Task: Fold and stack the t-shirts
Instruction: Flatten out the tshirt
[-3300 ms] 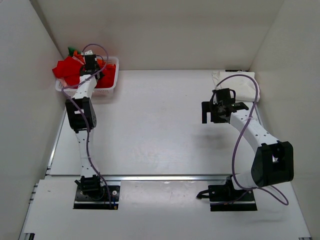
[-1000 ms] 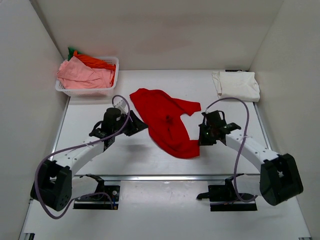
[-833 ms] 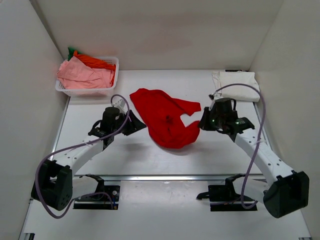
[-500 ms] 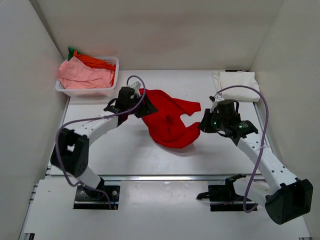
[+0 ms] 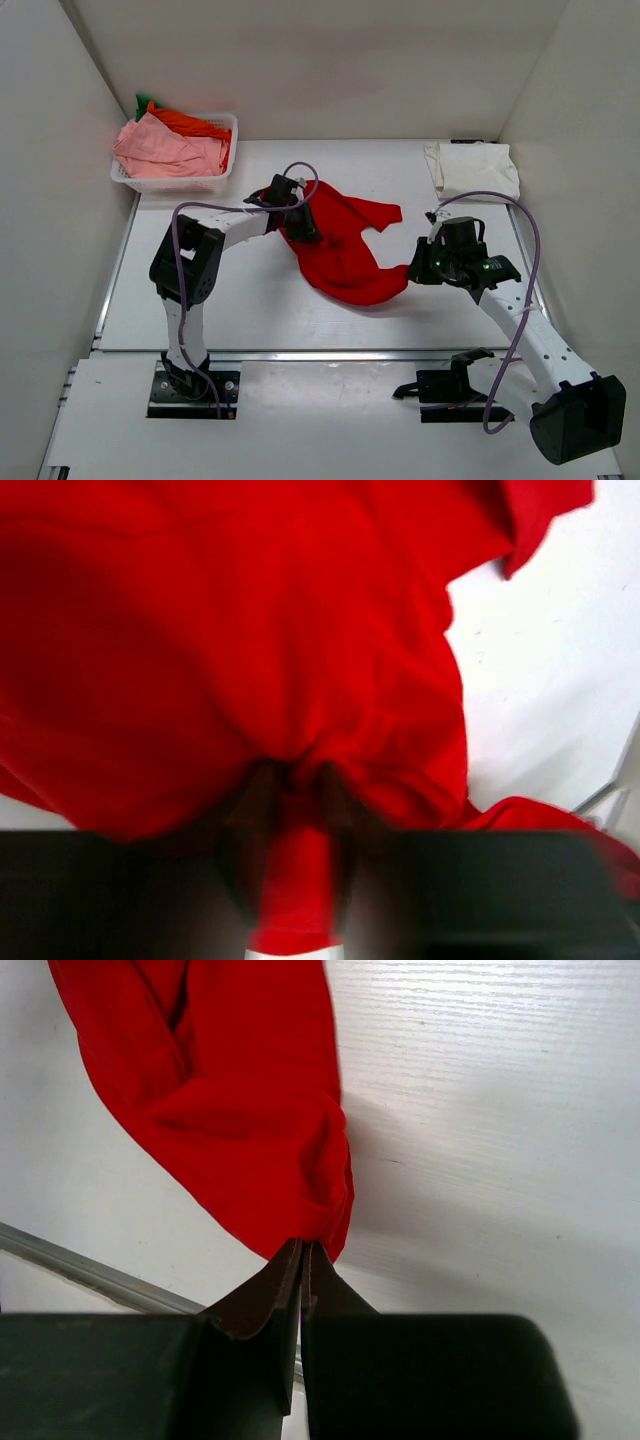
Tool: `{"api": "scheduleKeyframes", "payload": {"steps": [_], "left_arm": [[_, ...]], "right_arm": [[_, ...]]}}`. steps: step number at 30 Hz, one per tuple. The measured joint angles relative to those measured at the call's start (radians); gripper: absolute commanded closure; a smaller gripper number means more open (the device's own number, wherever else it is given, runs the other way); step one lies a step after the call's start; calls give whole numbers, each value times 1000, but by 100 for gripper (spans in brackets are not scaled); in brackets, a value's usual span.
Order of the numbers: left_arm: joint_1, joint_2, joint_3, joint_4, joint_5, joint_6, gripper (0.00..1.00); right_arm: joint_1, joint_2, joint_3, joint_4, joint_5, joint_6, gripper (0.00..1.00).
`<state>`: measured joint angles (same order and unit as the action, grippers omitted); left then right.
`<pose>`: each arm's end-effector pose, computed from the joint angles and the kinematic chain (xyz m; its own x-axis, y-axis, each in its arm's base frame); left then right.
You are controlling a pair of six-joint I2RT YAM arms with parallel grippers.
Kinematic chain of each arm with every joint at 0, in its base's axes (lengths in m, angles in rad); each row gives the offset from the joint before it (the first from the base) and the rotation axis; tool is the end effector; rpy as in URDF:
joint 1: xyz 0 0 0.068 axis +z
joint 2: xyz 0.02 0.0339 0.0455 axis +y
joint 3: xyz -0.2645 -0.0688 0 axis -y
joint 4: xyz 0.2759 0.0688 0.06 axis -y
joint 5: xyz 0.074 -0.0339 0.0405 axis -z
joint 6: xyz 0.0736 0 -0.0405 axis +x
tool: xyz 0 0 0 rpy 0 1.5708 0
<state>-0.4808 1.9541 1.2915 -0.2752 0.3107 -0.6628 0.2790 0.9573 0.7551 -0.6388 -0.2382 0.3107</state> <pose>0.3962 -0.2320 0.1202 -0.9331 -0.1740 -0.3146 0.0336 0.8290 -0.5583 0.2327 0.0847 0.2247 -0.8102 0.0769 -0.5810 -0.1797 0.9110 0.3713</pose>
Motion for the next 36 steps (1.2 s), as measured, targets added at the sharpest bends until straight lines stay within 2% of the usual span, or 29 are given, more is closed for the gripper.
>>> {"api": "scheduleKeyframes", "payload": {"steps": [1, 5, 9, 13, 15, 19, 21, 23, 25, 28, 29, 30, 31, 32, 34, 36], "left_arm": [[-1, 8, 0, -8, 6, 3, 100], [8, 28, 11, -19, 50, -2, 100], [32, -16, 15, -20, 68, -33, 100], [87, -130, 90, -18, 67, -90, 100], [118, -176, 214, -19, 62, -120, 100], [173, -88, 751, 0, 107, -193, 100], [195, -34, 991, 20, 146, -230, 100], [221, -41, 1081, 44, 192, -258, 100], [257, -126, 981, 98, 238, -285, 100], [340, -304, 649, 183, 270, -306, 100], [375, -357, 526, 201, 277, -304, 96], [407, -391, 424, 212, 280, -298, 79], [437, -418, 322, 220, 282, -286, 73], [470, -442, 202, 230, 282, -280, 71], [518, -458, 14, 261, 283, -280, 60], [557, -459, -169, 277, 285, -289, 61]], "right_arm": [[1, 0, 0, 0, 0, 0, 100], [6, 3, 0, 1, -2, 0, 100], [-11, 5, 22, -7, -7, -4, 100], [-122, 33, 209, -14, -14, -33, 100], [-204, 56, 360, 17, -15, -50, 100], [-336, 101, 647, 114, -3, -78, 99], [-351, 107, 755, 160, -9, -85, 100], [-328, 108, 833, 183, -25, -97, 100], [-267, 103, 883, 205, -32, -110, 100], [-122, 92, 878, 219, -39, -124, 100], [-69, 86, 860, 227, -40, -128, 100], [-8, 81, 834, 235, -40, -132, 99], [62, 74, 795, 247, -33, -134, 100], [138, 72, 749, 256, -15, -142, 100], [300, 89, 650, 269, 5, -153, 100], [430, 130, 550, 275, 0, -153, 100]]}}
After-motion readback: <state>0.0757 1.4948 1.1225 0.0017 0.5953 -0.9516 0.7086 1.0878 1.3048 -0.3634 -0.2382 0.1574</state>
